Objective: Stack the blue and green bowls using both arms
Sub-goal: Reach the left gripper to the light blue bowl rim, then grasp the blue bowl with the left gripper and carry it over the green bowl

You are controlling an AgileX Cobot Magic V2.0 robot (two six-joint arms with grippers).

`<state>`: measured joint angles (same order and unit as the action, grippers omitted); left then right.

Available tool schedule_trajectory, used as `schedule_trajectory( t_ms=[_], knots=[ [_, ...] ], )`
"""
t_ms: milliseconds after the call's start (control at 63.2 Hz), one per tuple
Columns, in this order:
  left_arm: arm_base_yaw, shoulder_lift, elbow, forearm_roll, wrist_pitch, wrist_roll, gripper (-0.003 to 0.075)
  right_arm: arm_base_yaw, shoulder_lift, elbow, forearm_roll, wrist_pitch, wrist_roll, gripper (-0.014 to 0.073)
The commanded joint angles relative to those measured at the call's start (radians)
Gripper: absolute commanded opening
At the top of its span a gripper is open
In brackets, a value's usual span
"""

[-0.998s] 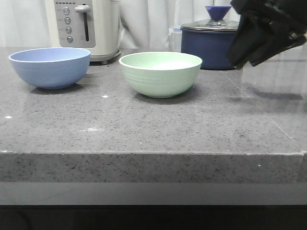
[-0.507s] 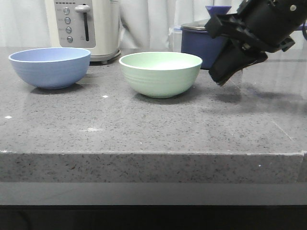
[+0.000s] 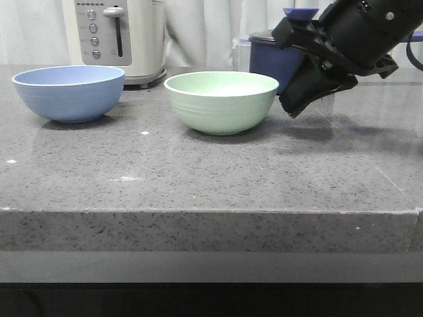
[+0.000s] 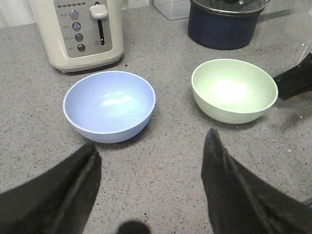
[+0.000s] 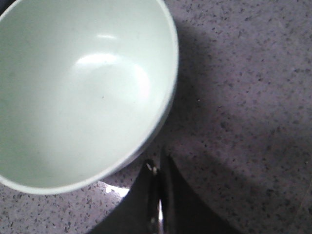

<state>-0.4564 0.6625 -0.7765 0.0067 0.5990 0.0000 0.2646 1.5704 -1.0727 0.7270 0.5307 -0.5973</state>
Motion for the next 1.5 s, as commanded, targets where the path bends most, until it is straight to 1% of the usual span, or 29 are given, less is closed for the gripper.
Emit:
schedule_trajectory(
  t_ms=[0, 190, 301, 443, 507, 633, 744, 902, 934, 998, 1235, 1393, 1488],
  knots=[
    [-0.009, 0.005, -0.031, -0.007, -0.079, 0.0, 0.0438, 0.0, -0.035, -0.028, 0.031, -0.038, -0.013, -0.0034],
    [-0.009, 0.019, -0.031, -0.001, -0.053, 0.0, 0.0438, 0.0, -0.035, -0.028, 0.031, -0.034, -0.013, -0.0034],
    [0.022, 0.064, -0.055, 0.008, -0.006, -0.04, 0.0438, 0.0, -0.035, -0.028, 0.031, -0.034, -0.013, -0.0034],
    [0.11, 0.176, -0.146, 0.026, 0.112, -0.047, 0.0438, 0.0, -0.035, -0.028, 0.031, -0.034, -0.013, -0.0034],
    [0.169, 0.248, -0.198, 0.026, 0.158, -0.047, 0.0438, 0.0, -0.035, -0.028, 0.031, -0.033, -0.013, -0.0034],
    [0.264, 0.377, -0.266, 0.005, 0.193, -0.047, 0.0438, 0.0, -0.035, -0.028, 0.031, -0.032, -0.013, -0.0034],
    [0.327, 0.485, -0.314, -0.053, 0.192, -0.023, 0.0438, 0.0, -0.035, -0.028, 0.031, -0.031, -0.013, -0.0034],
    [0.395, 0.646, -0.409, -0.259, 0.191, 0.123, 0.0438, 0.0, -0.035, -0.028, 0.031, -0.03, -0.013, -0.0034],
    [0.402, 0.674, -0.428, -0.301, 0.191, 0.141, 0.0438, 0.0, -0.035, -0.028, 0.031, -0.03, -0.013, -0.0034],
    [0.412, 0.728, -0.466, -0.336, 0.189, 0.145, 0.0438, 0.0, -0.035, -0.028, 0.031, -0.03, -0.013, -0.0034],
    [0.418, 0.941, -0.618, -0.41, 0.191, 0.145, 0.0438, 0.0, -0.035, -0.028, 0.031, -0.024, -0.013, -0.0034],
    [0.418, 1.018, -0.653, -0.422, 0.191, 0.145, 0.0436, 0.0, -0.035, -0.028, 0.031, -0.023, -0.013, -0.0034],
    [0.418, 1.043, -0.658, -0.422, 0.188, 0.145, 0.0384, 0.0, -0.035, -0.028, 0.031, -0.023, -0.013, -0.0034]
  ],
)
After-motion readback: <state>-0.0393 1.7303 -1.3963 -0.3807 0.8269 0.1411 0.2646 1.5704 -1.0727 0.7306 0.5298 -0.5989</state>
